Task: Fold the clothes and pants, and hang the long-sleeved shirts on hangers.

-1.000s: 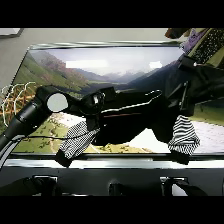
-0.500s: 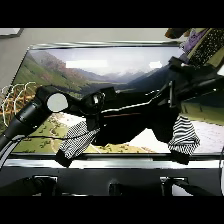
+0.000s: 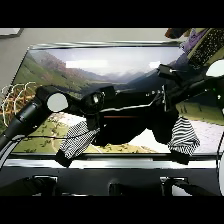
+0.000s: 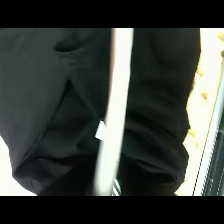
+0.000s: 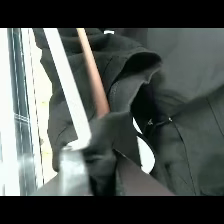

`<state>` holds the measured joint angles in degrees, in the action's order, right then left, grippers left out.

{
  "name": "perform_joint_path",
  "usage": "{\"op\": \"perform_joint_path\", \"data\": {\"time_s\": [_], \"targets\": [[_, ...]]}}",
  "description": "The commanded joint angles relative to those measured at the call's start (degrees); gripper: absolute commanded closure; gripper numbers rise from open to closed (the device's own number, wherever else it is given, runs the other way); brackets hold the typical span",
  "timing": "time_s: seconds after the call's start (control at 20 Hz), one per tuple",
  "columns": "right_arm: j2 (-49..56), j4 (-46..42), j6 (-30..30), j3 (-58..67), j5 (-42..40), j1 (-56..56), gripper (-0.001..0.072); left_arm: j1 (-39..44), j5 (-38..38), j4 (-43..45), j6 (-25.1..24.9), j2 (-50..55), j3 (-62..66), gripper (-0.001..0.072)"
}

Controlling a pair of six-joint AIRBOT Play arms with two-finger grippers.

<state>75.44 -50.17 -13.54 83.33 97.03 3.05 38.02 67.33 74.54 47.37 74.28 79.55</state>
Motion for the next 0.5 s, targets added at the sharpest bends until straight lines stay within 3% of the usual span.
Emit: {"op": "perform_joint_path", "data": {"time_s": [0.0,0.05,0.1,0.25,0.45], "targets": [[-2.01,-2.91,-3.98,-0.02,0.09,-0.02,0.0681,-0.92,-0.55,1.55,7.58,0.02,0.04,0.0376],[-2.49,-3.65,-4.52,-0.02,0.09,-0.02,0.0682,-1.53,-1.60,2.64,11.98,0.00,0.04,0.0258],[-2.99,-4.68,-4.57,-0.02,0.13,-0.02,0.0682,-2.27,-2.64,4.24,15.87,0.00,0.04,0.0187],[-4.42,-7.56,-6.82,-0.02,-0.09,-0.02,0.0682,-5.84,-3.54,5.46,23.82,-0.46,0.04,0.0163],[-5.99,-9.55,-17.70,-0.02,-3.21,-0.02,0.0682,-15.85,-3.39,1.29,47.63,-0.70,-1.49,0.0163]]}}
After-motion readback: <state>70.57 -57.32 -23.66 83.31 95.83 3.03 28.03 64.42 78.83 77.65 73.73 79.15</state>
